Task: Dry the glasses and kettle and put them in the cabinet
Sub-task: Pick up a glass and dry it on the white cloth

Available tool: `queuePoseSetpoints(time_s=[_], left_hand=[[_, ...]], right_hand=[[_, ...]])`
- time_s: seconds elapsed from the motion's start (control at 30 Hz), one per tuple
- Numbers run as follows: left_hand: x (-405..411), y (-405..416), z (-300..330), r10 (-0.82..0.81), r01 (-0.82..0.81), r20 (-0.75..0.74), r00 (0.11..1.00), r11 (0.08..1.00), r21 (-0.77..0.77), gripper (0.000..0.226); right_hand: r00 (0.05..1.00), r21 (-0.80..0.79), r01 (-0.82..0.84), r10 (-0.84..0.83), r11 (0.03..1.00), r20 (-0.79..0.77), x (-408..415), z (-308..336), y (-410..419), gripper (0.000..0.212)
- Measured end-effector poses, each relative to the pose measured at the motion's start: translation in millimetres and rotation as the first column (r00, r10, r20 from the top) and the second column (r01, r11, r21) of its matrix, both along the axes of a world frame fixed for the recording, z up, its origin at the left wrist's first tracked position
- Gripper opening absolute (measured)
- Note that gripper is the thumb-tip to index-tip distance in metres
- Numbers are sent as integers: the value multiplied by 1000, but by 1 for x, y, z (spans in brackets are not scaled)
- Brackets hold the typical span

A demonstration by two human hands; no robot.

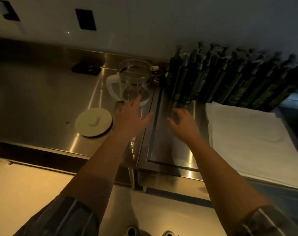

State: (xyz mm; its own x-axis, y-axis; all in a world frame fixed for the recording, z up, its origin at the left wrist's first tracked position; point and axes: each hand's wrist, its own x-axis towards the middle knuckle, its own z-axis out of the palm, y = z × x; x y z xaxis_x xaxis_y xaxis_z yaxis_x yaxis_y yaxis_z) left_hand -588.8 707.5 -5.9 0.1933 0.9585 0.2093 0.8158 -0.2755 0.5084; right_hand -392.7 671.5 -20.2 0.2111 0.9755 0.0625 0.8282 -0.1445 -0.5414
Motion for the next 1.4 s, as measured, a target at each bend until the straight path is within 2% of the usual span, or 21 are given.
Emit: queuePoseSetpoints(time_s=[0.37,0.47,0.73,1.0,1.13,1.4], left_hand=[[21,-1,0,-46,45,-40,998,999,-25,77],[24,1,-2,-59,59,20,998,998,-31,78],[23,0,2,-17,17,6,1000,999,-28,76],[-17,-6,-1,118,-118,-41,992,993,-8,79],[-41,-13,-5,204,-206,-30,978,978,-47,80],[-71,-27,-19,266,-268,-32,963,961,-71,85]], right_hand=[[1000,23,26,-26,999,-2,6,-3,-7,55],[1000,26,24,-25,999,15,6,-1,-6,56],[1000,30,3,-4,1000,15,7,4,-3,56],[983,-35,-185,184,982,-22,-26,-1,9,59],[956,-47,-291,289,955,-54,-45,-4,15,58],[902,-71,-428,422,901,-85,-74,-7,19,59]])
